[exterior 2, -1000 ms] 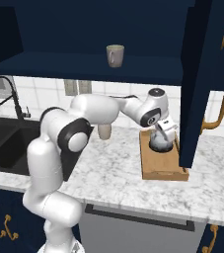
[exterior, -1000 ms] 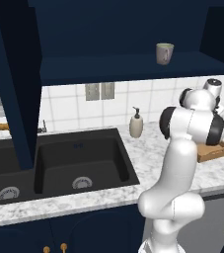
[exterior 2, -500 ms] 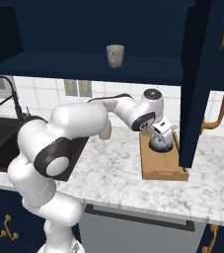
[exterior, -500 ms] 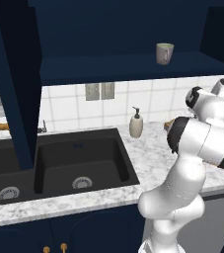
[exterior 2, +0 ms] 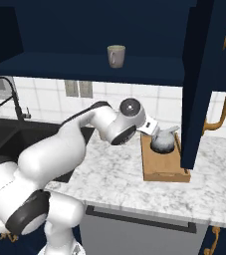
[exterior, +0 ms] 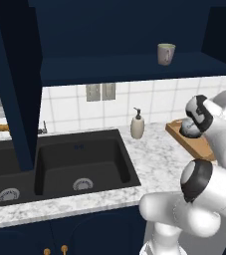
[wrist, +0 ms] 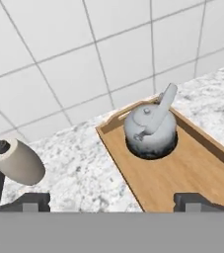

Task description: Pick the kettle from the counter and place it on the tray. Then pick the mug from the cabinet and place it on the tray. Then close the cabinet doors.

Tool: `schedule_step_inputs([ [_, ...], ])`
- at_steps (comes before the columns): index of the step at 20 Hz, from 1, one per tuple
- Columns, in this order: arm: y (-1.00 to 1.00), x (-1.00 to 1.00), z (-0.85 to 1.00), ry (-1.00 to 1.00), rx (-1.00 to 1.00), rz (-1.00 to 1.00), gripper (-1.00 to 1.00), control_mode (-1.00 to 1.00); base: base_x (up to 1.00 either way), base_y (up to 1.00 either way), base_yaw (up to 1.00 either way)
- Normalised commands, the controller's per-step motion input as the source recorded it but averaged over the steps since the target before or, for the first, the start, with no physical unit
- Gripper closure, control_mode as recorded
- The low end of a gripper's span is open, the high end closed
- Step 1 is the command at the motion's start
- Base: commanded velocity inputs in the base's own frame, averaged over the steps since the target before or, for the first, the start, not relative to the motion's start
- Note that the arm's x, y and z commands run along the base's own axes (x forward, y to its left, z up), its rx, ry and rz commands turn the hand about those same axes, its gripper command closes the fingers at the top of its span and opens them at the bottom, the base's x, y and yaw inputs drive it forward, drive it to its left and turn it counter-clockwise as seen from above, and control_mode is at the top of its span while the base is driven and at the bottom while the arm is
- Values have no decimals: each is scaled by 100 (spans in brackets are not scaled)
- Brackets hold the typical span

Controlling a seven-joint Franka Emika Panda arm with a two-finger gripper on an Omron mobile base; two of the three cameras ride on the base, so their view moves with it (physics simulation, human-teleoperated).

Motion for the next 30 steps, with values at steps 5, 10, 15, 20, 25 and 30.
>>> schedule_step_inputs([
  [5, 51, -12, 77, -30, -17, 8, -100, -100, 0, 0, 0],
  [10, 41, 0, 83, -7, -17, 0, -100, -100, 0, 0, 0],
  [15, 23, 0, 87, 4, -14, -2, -100, -100, 0, 0, 0],
  [20, 23, 0, 83, 19, 0, -14, -100, -100, 0, 0, 0],
  [25, 20, 0, 74, 3, 0, -3, -100, -100, 0, 0, 0],
  [30, 31, 0, 65, 0, 4, 0, -100, -100, 0, 0, 0],
])
